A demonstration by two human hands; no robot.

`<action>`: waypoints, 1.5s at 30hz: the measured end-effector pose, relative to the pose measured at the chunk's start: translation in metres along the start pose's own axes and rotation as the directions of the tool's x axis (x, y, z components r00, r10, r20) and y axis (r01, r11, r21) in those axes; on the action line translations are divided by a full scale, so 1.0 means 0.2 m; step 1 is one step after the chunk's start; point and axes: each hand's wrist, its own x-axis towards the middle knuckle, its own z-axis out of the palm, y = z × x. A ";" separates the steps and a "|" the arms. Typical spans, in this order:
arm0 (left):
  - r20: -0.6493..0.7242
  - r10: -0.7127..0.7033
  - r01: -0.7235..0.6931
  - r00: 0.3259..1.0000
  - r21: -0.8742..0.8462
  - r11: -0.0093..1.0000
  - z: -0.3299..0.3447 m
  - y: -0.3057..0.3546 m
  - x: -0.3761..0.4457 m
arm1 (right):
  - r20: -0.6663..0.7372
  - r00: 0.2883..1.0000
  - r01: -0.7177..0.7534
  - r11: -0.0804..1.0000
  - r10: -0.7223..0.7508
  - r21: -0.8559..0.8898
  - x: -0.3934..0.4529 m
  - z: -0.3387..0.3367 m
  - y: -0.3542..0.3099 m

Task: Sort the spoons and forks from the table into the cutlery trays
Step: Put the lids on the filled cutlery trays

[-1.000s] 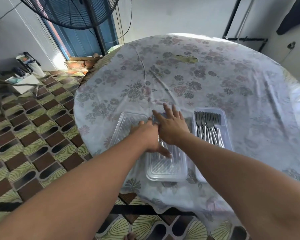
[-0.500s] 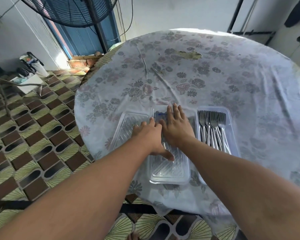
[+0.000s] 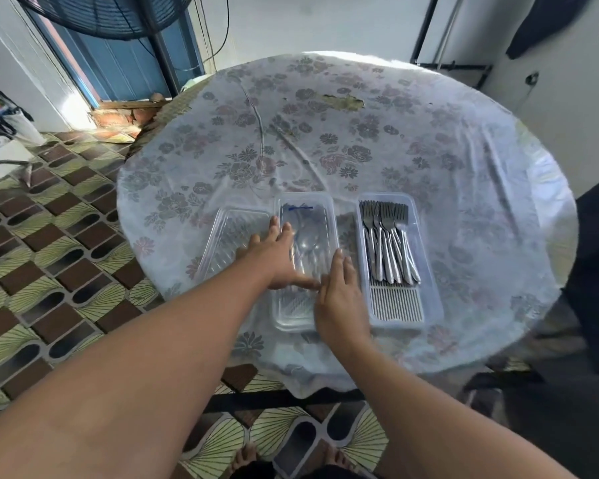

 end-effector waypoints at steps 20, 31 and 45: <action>-0.367 -0.183 0.123 0.912 -0.179 0.976 0.06 -0.28 0.00 | 0.012 0.999 -0.032 0.994 0.034 -0.108 -0.04 -0.01 -0.02; -0.030 -0.416 0.377 0.909 -0.367 0.851 0.14 -0.72 0.04 | -0.142 0.990 -0.008 0.981 -0.020 -0.194 0.01 0.01 -0.34; -0.603 0.248 -0.264 0.758 0.064 0.962 -0.24 0.00 -0.36 | 0.457 0.878 -0.479 0.300 0.146 0.825 0.27 -0.27 -0.64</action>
